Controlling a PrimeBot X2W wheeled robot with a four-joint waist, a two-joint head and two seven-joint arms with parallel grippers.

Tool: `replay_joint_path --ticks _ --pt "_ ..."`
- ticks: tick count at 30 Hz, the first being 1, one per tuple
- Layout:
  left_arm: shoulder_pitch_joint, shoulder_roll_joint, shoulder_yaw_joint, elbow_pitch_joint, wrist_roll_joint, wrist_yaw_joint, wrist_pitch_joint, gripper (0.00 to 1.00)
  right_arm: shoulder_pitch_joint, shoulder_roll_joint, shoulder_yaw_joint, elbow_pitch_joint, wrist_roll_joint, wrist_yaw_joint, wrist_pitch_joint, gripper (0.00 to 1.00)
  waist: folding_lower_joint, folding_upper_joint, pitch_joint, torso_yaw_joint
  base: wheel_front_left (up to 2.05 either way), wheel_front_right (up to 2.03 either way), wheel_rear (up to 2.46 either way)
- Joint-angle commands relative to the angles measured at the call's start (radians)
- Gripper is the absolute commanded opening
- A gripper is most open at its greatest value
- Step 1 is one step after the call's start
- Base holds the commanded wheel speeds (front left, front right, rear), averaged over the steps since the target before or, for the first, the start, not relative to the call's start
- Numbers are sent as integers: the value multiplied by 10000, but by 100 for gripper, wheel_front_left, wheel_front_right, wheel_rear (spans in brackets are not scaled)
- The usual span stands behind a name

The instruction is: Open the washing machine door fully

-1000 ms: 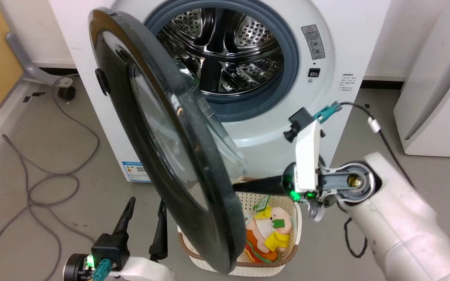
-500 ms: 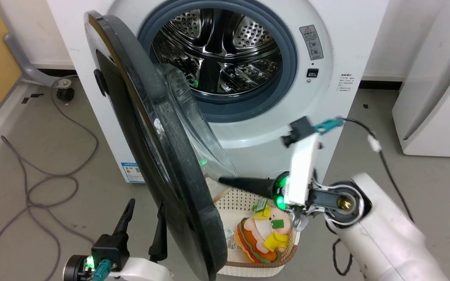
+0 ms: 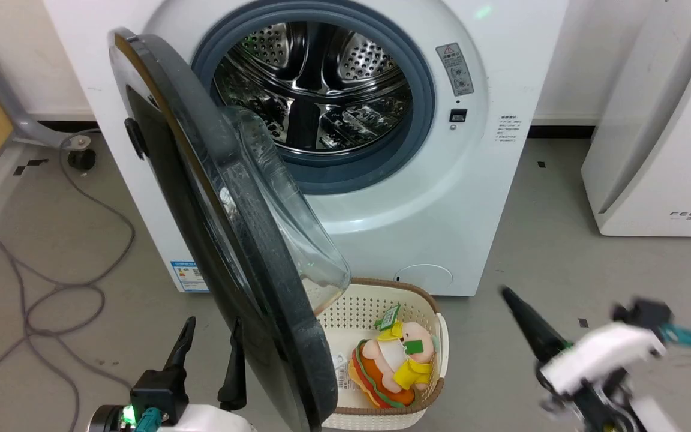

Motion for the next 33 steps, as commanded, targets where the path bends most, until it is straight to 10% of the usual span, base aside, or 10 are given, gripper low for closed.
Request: replay_joint_path --ticks 1,9,18,32,33 --pt "160 96 90 70 -59 -33 -53 100 830 -47 -542 272 -1019 -6 -1355 100 -1 0 -30 -42 0 0 0" --pt "178 141 272 145 -57 -13 -53 100 1973 188 -2720 96 -5411 -6 -3515 100 -1 0 -53 -119 0 0 0" --pt "154 174 439 157 -39 -12 -53 100 3183 1399 -4484 -3982 -10660 -6 -3500 100 -1 0 -39 -137 0 0 0" --pt "82 222 470 316 52 -70 -53 100 4369 1551 -3569 -5539 -11994 -6 -2080 100 -1 0 47 -181 0 0 0" --pt "77 230 460 349 55 -82 -53 56 4365 1551 -3576 -5525 -11888 -6 -2085 100 -1 0 52 -178 0 0 0"
